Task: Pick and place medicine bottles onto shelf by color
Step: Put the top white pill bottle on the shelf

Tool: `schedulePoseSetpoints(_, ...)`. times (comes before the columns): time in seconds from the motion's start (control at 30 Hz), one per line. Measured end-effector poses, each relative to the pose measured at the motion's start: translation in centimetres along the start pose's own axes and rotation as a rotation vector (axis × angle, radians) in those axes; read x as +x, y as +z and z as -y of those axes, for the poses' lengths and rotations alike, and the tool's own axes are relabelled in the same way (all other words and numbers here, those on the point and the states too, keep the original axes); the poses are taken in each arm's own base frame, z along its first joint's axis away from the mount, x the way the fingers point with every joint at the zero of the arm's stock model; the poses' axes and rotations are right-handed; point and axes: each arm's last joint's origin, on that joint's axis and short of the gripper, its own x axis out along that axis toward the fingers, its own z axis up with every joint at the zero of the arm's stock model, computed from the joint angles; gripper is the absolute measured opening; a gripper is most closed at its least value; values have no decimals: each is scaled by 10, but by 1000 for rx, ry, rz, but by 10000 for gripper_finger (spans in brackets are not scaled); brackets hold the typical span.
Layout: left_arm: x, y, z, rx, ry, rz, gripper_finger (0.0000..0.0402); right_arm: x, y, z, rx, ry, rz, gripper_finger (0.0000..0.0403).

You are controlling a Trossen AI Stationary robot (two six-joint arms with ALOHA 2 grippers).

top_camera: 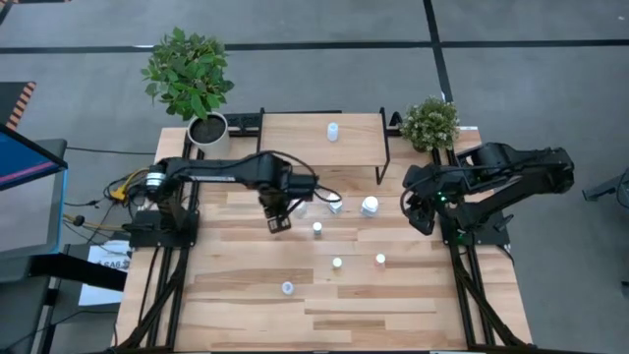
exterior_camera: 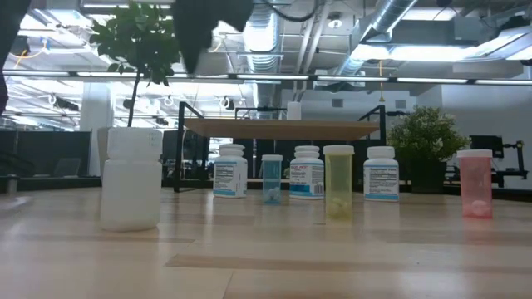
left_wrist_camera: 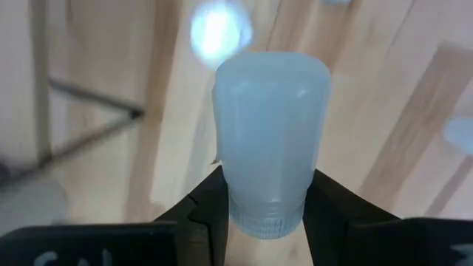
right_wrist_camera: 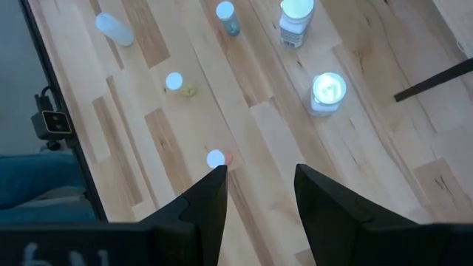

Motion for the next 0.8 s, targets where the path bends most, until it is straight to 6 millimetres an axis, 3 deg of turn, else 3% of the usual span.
schedulePoseSetpoints(0.17,-10,14,5,58,-9,69,105,10,5,-5,-11,-24,-16,179)
schedulePoseSetpoints(0.3,-17,15,7,46,-23,120,106,18,7,-10,-112,-38,-42,179)
schedulePoseSetpoints(0.4,-14,9,8,13,-8,64,105,21,6,-14,-166,-33,-56,179)
schedulePoseSetpoints(0.8,53,-16,54,155,-12,-212,107,26,0,-29,-223,-9,-87,179)
